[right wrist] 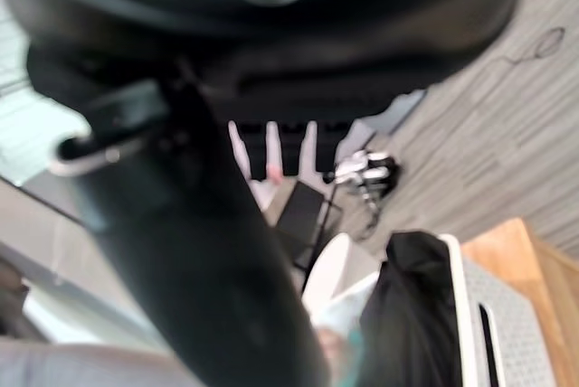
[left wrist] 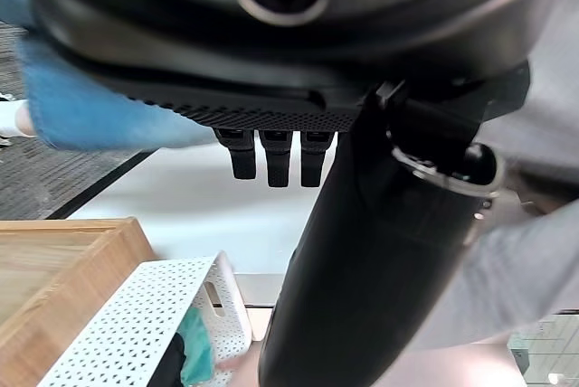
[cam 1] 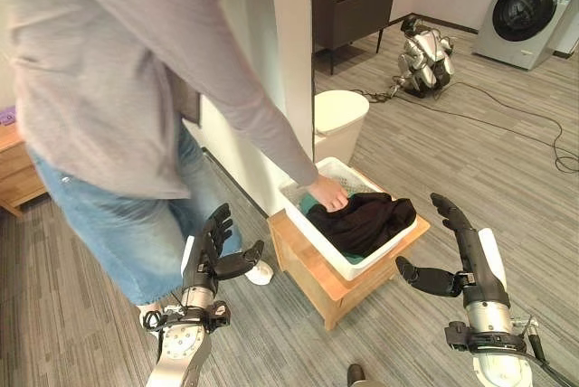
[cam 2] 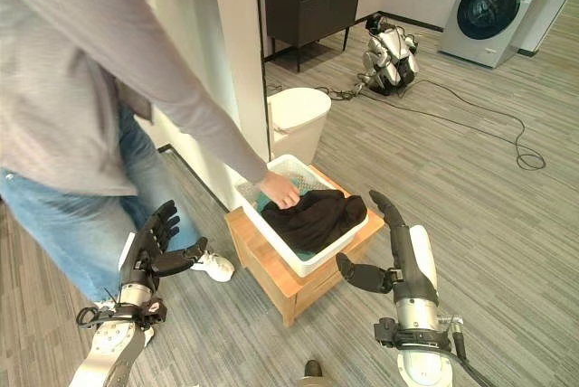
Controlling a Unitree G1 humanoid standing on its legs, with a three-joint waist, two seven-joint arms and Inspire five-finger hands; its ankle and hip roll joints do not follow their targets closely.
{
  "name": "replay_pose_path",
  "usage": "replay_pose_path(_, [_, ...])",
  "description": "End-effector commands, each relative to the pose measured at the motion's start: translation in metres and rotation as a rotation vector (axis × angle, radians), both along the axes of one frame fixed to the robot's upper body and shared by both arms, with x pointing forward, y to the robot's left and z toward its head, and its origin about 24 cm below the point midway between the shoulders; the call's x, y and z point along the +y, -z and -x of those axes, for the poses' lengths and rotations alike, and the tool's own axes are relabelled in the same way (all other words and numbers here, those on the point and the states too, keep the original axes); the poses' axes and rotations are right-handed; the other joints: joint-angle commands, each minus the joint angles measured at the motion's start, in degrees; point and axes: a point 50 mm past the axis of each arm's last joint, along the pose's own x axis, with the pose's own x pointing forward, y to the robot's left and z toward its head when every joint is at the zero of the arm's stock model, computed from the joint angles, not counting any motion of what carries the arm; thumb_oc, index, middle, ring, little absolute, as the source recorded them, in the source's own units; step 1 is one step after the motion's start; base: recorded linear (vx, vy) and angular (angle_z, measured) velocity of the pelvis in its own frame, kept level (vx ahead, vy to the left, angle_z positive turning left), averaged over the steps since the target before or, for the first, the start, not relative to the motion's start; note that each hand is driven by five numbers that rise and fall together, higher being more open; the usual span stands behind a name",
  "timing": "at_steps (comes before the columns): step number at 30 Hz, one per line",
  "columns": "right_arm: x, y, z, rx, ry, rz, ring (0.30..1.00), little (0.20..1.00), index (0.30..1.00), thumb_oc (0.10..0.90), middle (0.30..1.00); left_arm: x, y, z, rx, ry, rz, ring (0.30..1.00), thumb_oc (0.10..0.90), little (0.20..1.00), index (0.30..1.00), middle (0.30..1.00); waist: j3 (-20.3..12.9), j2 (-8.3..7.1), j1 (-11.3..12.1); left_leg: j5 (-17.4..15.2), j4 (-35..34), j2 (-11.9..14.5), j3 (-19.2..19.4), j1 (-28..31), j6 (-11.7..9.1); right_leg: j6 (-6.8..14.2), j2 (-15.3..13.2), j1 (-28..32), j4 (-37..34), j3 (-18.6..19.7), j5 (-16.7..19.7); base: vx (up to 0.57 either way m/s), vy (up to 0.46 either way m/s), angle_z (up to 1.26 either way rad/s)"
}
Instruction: Pick up bed clothes into laundry basket.
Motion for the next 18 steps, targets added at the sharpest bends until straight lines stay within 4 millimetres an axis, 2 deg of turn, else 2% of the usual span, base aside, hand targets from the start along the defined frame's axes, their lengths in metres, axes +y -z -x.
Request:
replay_pose_path(1, [0.0163, -0.0443, -0.0131, -0.259, -0.089, 0.015, 0.9, 0.9, 0.9, 0.8, 0.9, 0.0148, -0.0366, -0.0201, -0.216, -0.003, -0.047, 0.9, 0.8, 0.9, 0.9, 0.9, -2.5, -2.73, -0.7, -3.8, 3.0, 2.6, -2.0, -2.0, -0.6, 3.9, -5.6, 2.4, 7.4, 0.0, -12.1, -0.01, -0.021, -0.05])
replay_pose_path(13, [0.0183, -0.041, -0.0144, -0.244, -0.092, -0.029, 0.9, 0.9, 0.9, 0.8, 0.9, 0.0185, -0.0338, -0.0158, -0.2, -0.025, -0.034, 0.9, 0.8, 0.9, 0.9, 0.9, -1.8, -2.64, -1.3, -4.0, 2.7, 2.6, -1.6, -1.0, -0.7, 3.6, -5.6, 2.8, 7.3, 0.7, -12.2, 0.0, -0.002, 0.0])
replay_pose_path(18, [0.0224, -0.0505, -0.017, -0.291, -0.116, -0.017, 0.9, 0.9, 0.9, 0.8, 0.9, 0.0203, -0.0432, -0.014, -0.238, -0.019, -0.052, 0.9, 0.8, 0.9, 0.9, 0.9, -1.2, -2.87, -0.4, -3.6, 2.0, 2.4, -2.2, -1.5, -0.7, 3.6, -5.7, 3.1, 6.6, 0.2, -11.9, -0.01, -0.004, 0.0])
